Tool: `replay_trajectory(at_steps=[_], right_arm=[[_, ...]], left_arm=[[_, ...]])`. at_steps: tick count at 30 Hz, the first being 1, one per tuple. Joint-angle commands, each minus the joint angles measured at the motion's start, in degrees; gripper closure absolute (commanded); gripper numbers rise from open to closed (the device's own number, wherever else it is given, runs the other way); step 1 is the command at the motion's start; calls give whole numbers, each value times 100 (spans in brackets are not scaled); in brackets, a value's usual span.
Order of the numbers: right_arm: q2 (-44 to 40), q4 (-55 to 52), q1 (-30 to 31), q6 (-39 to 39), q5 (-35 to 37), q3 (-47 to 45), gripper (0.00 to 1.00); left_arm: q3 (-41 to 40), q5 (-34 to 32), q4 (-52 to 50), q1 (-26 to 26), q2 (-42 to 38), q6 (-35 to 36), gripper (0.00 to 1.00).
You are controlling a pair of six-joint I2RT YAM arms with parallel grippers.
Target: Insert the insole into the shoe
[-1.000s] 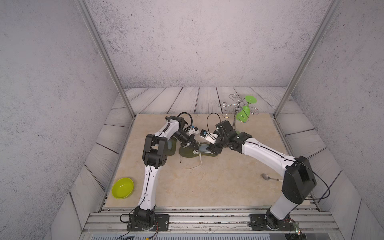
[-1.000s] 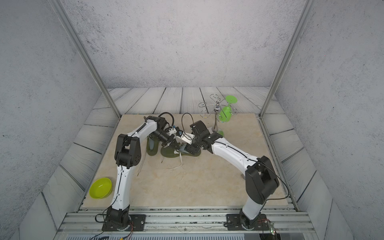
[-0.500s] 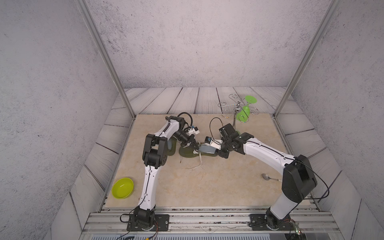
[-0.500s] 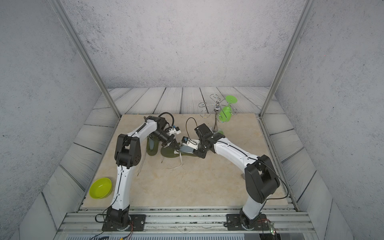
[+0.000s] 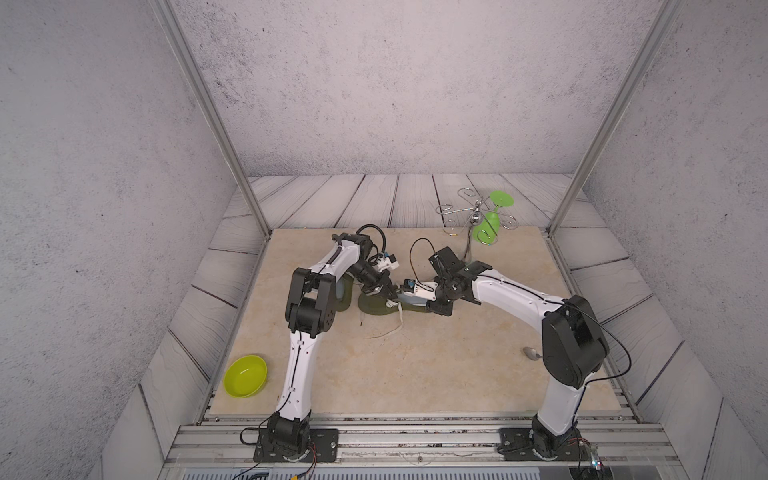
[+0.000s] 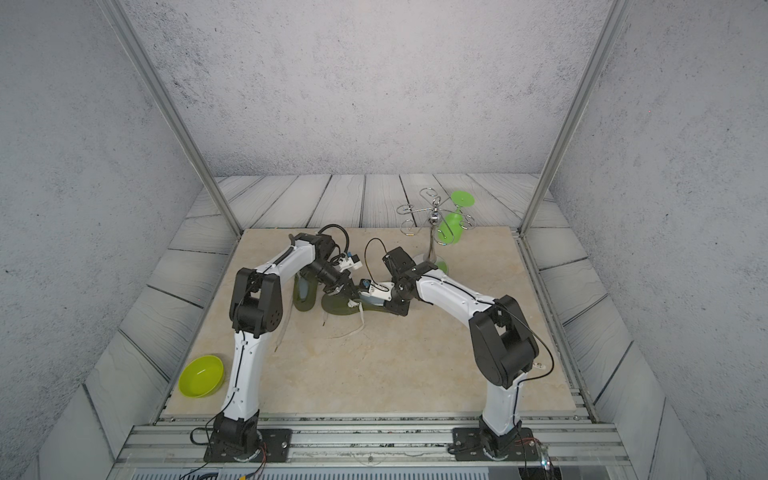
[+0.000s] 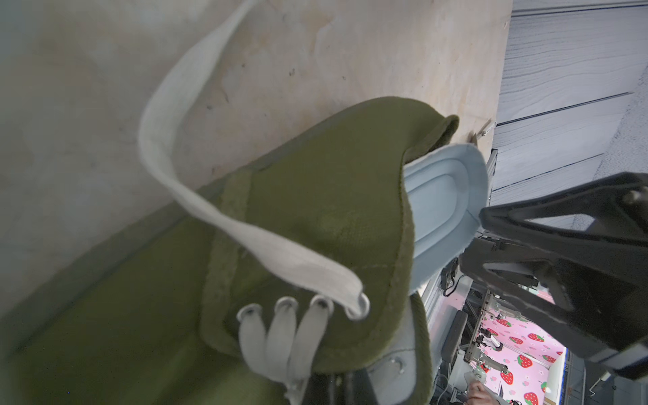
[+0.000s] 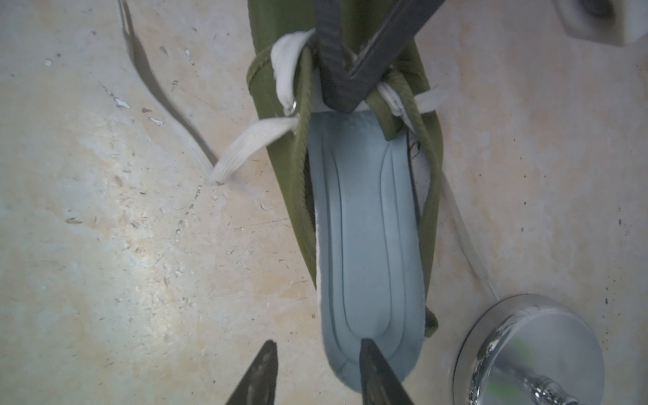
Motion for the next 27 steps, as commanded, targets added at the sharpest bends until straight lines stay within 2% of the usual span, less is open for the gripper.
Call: replay_trajectory(at_steps=[1,6,15,27], right_arm=[[220,-11,17,-115,129,88,61],[366,254,17,-186,347,83,68],[649,461,14,-365,338,275,100],[993,1223,14,-891,-48,340,100]], left_arm=[[-90,-306,106,-33,-266,36,100],[-313,-398,414,-50,-465,-70,100],[-162,-275,280,-84,-352,22,100],[128,-212,47,-94,-137,175,100]])
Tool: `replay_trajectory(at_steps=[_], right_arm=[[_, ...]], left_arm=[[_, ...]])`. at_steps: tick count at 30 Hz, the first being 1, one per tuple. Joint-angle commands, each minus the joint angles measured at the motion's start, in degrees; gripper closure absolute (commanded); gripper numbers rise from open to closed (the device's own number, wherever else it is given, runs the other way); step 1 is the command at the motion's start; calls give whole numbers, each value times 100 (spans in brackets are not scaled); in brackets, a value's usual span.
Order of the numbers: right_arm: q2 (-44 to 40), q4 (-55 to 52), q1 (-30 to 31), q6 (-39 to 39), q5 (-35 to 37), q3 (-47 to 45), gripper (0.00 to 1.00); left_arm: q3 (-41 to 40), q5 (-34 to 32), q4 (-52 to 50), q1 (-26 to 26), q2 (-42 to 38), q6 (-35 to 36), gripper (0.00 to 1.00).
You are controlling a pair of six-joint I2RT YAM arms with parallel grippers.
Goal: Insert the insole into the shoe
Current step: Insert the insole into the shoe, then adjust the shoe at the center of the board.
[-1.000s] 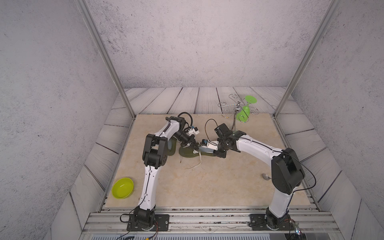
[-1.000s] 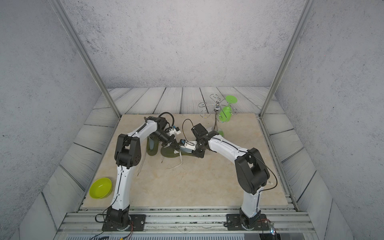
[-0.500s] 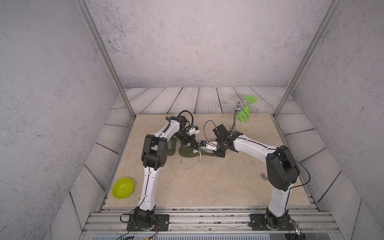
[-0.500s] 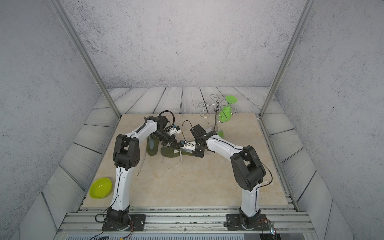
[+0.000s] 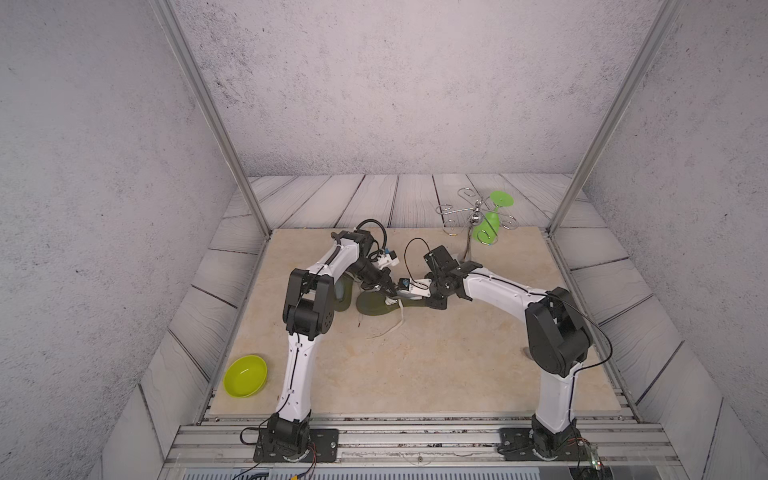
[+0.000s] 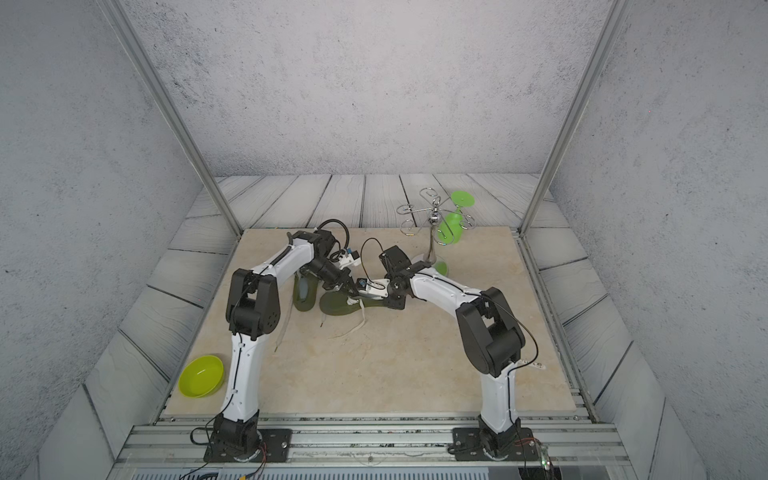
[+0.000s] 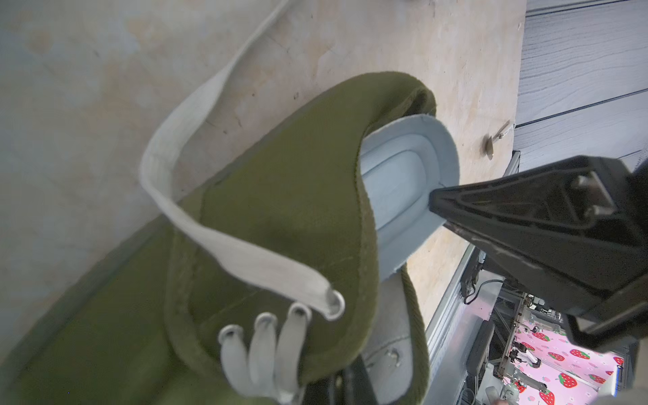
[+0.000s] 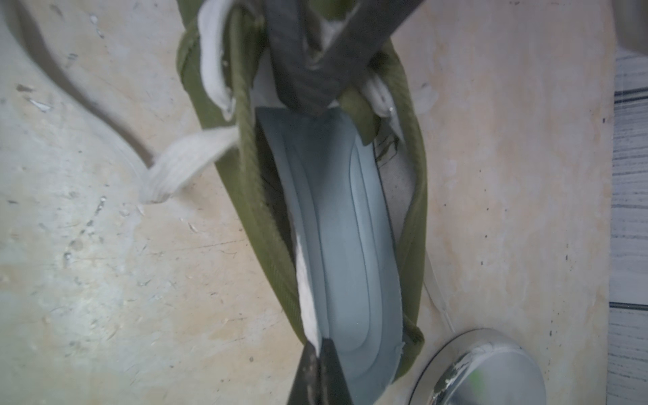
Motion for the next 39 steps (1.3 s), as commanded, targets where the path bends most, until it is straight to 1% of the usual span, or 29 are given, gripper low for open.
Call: replay_trajectory(at_steps=[1,2,6,8,10,13,15,18,19,20,21,23,24,25,28,30,33,35,36,37,39], right_arm=[[427,528,23,-224,-301,128,100],[542,617,26,-233,-296,199,100],[1116,375,23,-234,-326,852,100],[1428,215,26,-140,-347,1249,100],[1579,370,43,116,-244,1491,100],[1454,741,70,145,-213,1361,100],[1341,776,75,71,-279,1233,100],[1299,850,68,66,-333,1098,100],[1306,842,77,52,-294,1104,95],[1287,832,90,136,-174,1142,86],[1238,778,92,211,-103,1166,81],[1006,604,105,276,27,1114,75],[859,652,105,270,66,997,71],[682,698,118,248,116,821,65],[262,772,179,254,287,433,62],[46,693,226,368,401,317,61],[-235,566,311,691,798,283,56],[-416,363,333,831,889,299,54],[-513,316,343,895,931,264,54],[-624,288,343,959,947,207,53],[-805,239,356,1054,986,96,51]], left_arm=[[217,122,-220,-40,149,213,100],[257,142,-251,-40,190,233,100],[378,223,-374,-40,289,318,100],[383,281,-372,-41,317,343,100],[386,264,-364,-32,349,328,100],[405,348,-389,-14,371,345,100],[393,390,-379,-13,322,328,100],[225,327,-152,-5,141,74,100],[135,285,-21,-4,77,-63,100],[38,281,116,9,3,-169,100],[-70,281,250,20,-68,-281,100],[-185,261,394,30,-228,-342,99],[-248,197,490,31,-312,-416,95],[-309,123,581,31,-405,-491,86],[-332,-124,619,35,-582,-585,75],[-360,-326,613,38,-641,-607,74],[-398,-501,554,57,-704,-696,72],[-582,-592,763,96,-903,-847,70],[-724,-689,931,137,-1057,-956,67],[-867,-736,1101,192,-1201,-1075,63],[-1041,-838,1236,311,-1444,-1213,61]])
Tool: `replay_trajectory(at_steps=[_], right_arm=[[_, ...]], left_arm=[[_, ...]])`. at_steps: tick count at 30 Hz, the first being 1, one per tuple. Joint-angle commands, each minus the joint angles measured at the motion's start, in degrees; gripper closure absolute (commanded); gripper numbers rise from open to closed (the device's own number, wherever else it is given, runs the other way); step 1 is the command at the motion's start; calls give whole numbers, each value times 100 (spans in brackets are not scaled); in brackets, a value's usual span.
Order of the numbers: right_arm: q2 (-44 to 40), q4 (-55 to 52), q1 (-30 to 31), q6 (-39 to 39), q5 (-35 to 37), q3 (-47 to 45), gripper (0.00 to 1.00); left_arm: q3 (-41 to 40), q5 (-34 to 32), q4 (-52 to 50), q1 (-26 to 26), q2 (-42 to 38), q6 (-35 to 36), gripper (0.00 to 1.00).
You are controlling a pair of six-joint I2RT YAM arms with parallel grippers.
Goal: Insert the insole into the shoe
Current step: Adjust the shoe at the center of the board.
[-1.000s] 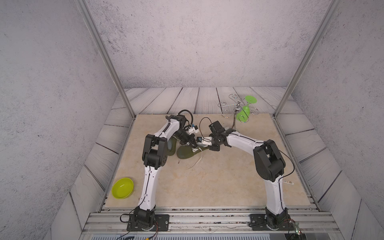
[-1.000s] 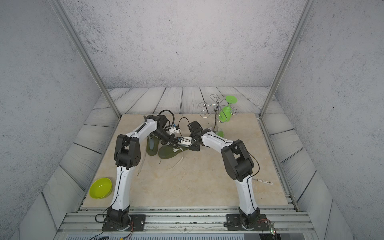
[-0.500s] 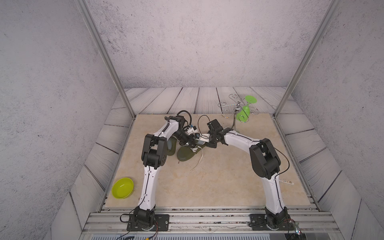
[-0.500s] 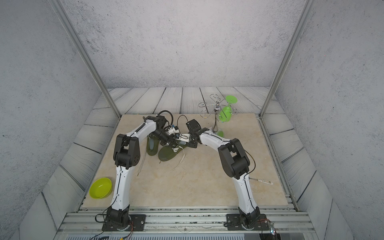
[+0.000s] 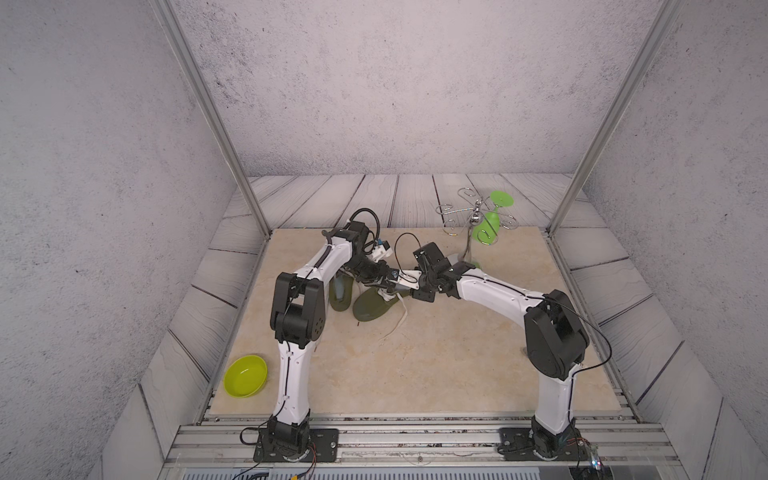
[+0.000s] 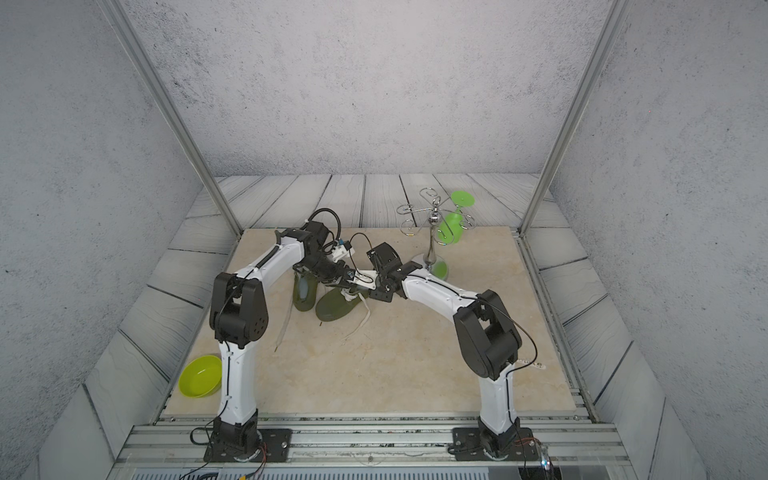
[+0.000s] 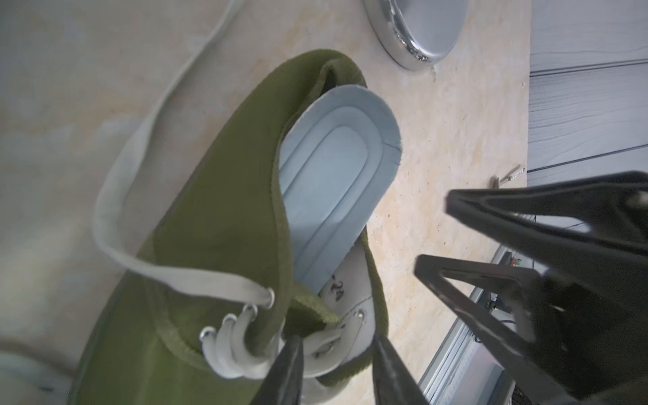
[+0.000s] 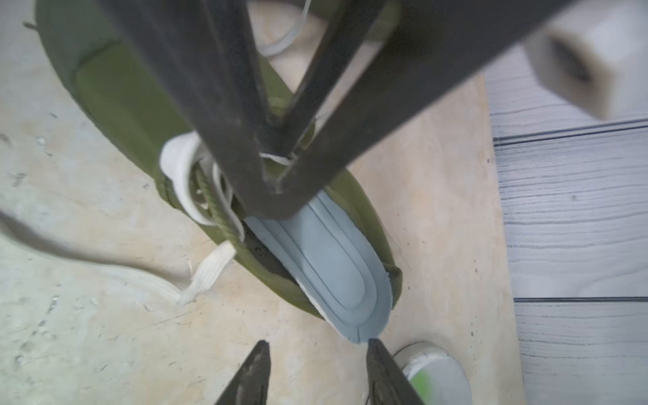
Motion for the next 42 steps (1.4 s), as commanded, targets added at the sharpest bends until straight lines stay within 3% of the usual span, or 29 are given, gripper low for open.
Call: replay_trajectory(at_steps=[1,7,15,18,21,24,33,42], right_arm=[[-622,-337,-1,354,256,-173,50],[-397,-585,116,642,637,322,46],[1258,-1136,235,767,1178,2373,47],[1880,-1254,228,758,1181,3023,58],[2509,-1100,220,678,1348,3583,79],[3042,-1124,151,677,1308,4086,88],[3693,-1242,-51,581,824,4470,87],[3482,-2447,-159,726,321,4283,89]], left_arm=[[-258,-338,334,246,-494,-345,61],[-1088,-769,770,737,-1299,-850,61],[-1829,-1394,868,894,-2115,-923,61],[-1980,-1355,886,895,-2216,-937,61],[-2075,-1270,900,893,-2247,-975,61],[-2213,-1178,971,894,-2317,-1020,61],[-2522,-992,1062,895,-2431,-961,61],[-2704,-861,1166,890,-2449,-1004,61]])
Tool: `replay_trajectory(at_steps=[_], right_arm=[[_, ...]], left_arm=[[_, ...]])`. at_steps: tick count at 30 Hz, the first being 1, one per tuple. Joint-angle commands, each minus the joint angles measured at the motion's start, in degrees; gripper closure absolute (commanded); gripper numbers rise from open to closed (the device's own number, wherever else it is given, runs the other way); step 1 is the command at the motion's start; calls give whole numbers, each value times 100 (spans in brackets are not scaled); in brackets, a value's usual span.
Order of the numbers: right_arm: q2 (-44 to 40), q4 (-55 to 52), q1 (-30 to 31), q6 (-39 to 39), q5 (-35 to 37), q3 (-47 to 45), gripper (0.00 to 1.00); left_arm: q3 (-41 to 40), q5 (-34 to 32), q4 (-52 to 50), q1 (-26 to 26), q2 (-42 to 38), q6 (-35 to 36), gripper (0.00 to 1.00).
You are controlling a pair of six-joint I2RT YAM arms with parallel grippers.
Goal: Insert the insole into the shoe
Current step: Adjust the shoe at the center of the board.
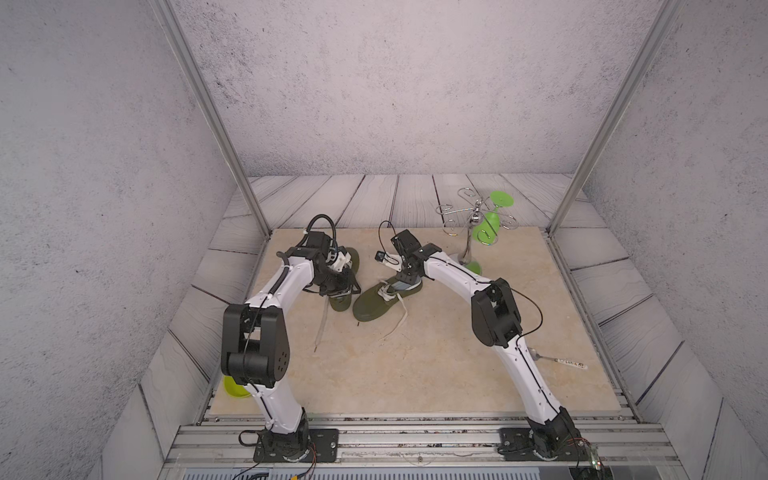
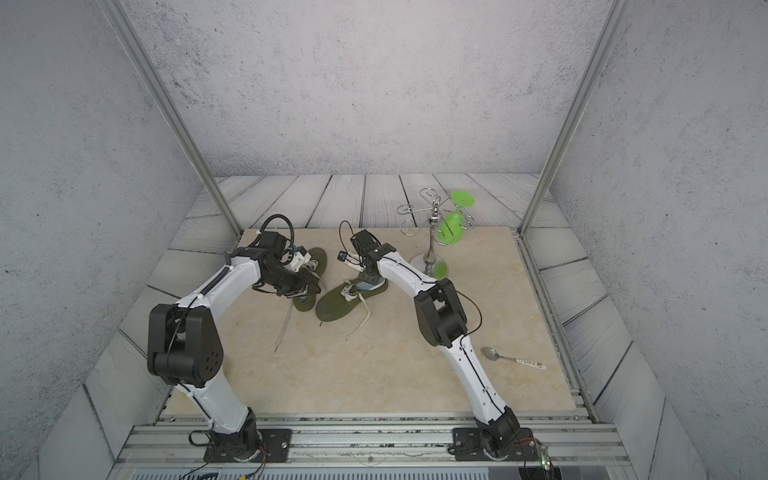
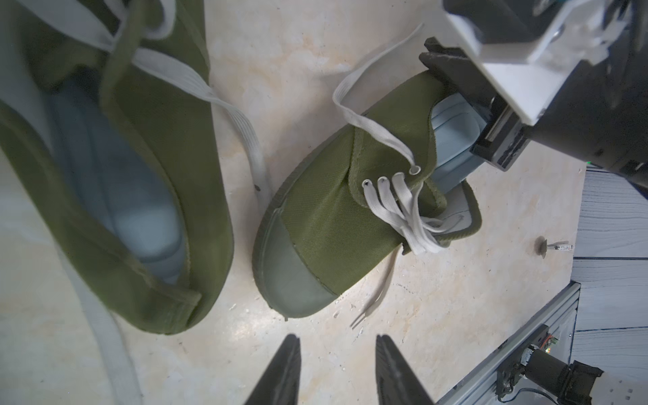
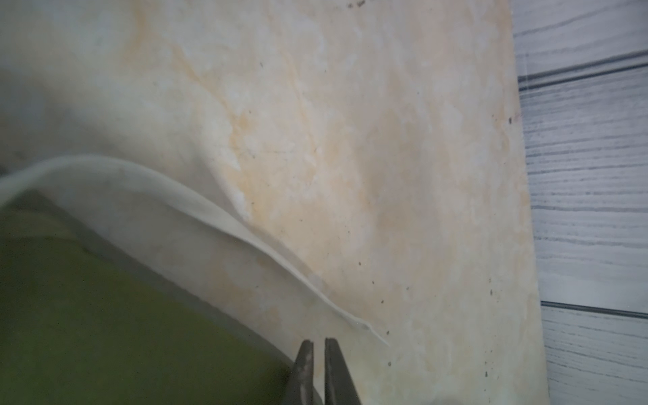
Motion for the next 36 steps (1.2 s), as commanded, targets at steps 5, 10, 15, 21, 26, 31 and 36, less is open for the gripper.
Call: replay_trajectory(at_steps=[5,10,15,21,26,31,36], right_arm=[[-143,-1272,-6,346,-306,18,93],[-700,-1562,40,747,-333,-456,97],[-1778,-1075,236,1074,-237,-1973,98],[-2681,-907,413,1912,265,-2639,96],[-3241,-1069,549,2633,730,-2983,90],[-4034,-1418,544,3641,888,-3529,88],[-5165,-1284,543,4333,651,-4703,88]], left_arm=[[-102,146,32,-15,-245,-6,61],[-36,170,-88,-61,-277,4,61],[-116,-63,-116,-291,-484,-15,61],[-362,-361,-147,-735,-801,8,61],[-440,-539,-201,-1283,-909,-26,61],[-475,-672,12,-1909,-791,-253,64],[-155,-689,52,-2333,-373,-407,100]])
